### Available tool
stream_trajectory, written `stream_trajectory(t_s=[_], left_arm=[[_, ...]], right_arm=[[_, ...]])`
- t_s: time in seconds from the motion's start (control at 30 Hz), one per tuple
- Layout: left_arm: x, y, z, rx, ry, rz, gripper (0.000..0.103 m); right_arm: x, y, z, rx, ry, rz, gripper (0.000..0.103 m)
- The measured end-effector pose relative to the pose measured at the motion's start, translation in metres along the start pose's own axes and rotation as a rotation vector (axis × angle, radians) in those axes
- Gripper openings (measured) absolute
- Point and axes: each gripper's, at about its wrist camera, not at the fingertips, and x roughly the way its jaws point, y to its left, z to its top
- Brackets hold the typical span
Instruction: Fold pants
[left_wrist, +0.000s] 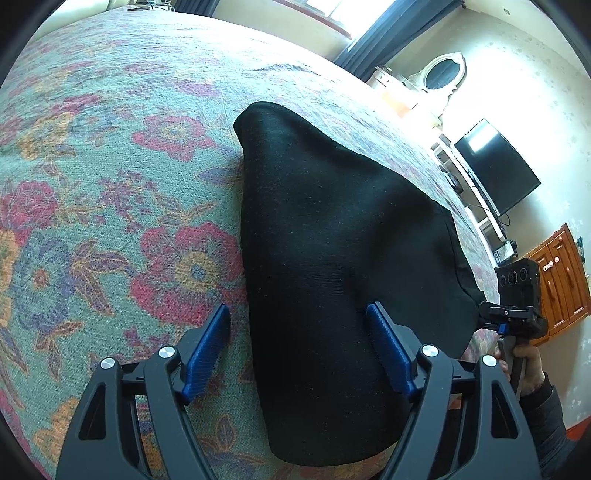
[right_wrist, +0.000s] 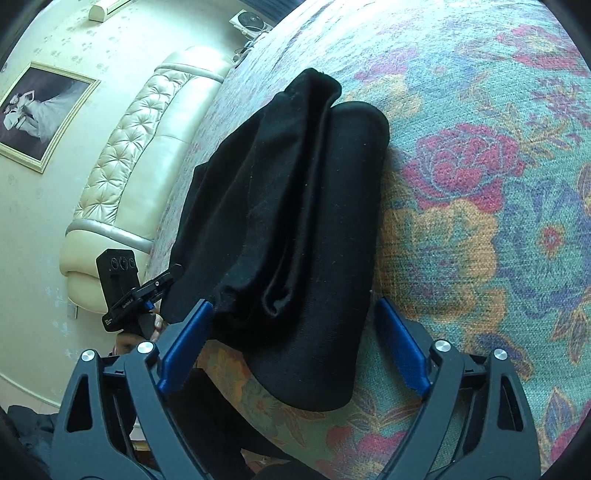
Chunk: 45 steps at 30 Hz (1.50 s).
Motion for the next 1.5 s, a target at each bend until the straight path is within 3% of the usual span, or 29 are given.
stream_trajectory(t_s=[0.07,0.17,0.27,0.37,0.43,0.6,0.8,1.03,1.23,1.33,1.5], left_arm=[[0.001,0.004,-0.001,-0.014,-0.005,-0.028,0.078],[0.000,0.010,-0.002,-0.035,-0.018,-0.063,0.079],[-0.007,0.010,-0.006,-0.045,-0.028,-0.038,0.079],[-0.016,0.002,-0.008,-0.059,-0.046,0.039,0.079],[-0.028,-0.008,-0.014,-0.067,-0.084,0.108,0.079],[-0.056,-0.034,-0.047,-0.037,-0.161,0.264,0.079],[-0.078,-0.067,-0.085,0.094,-0.246,0.426,0.079],[-0.071,-0.095,-0.099,0.167,-0.274,0.482,0.084],[-0.061,-0.091,-0.110,0.084,-0.284,0.505,0.084],[-0.057,-0.097,-0.114,0.102,-0.279,0.541,0.084],[-0.057,-0.107,-0.118,0.167,-0.294,0.534,0.084]], right_arm=[[-0.004,-0.007,-0.002,0.008,-0.006,0.005,0.076],[-0.013,-0.011,-0.006,0.031,-0.027,0.020,0.076],[-0.023,-0.010,-0.013,0.054,-0.050,-0.005,0.082],[-0.037,-0.006,-0.026,0.097,-0.108,-0.085,0.091],[-0.043,0.005,-0.038,0.094,-0.146,-0.180,0.092],[-0.041,0.054,-0.071,-0.030,-0.212,-0.411,0.092],[-0.032,0.105,-0.106,-0.165,-0.323,-0.525,0.092],[-0.018,0.134,-0.127,-0.268,-0.384,-0.608,0.092],[-0.004,0.158,-0.138,-0.417,-0.395,-0.668,0.093],[0.002,0.155,-0.139,-0.409,-0.370,-0.670,0.093],[0.000,0.147,-0.139,-0.358,-0.357,-0.656,0.094]])
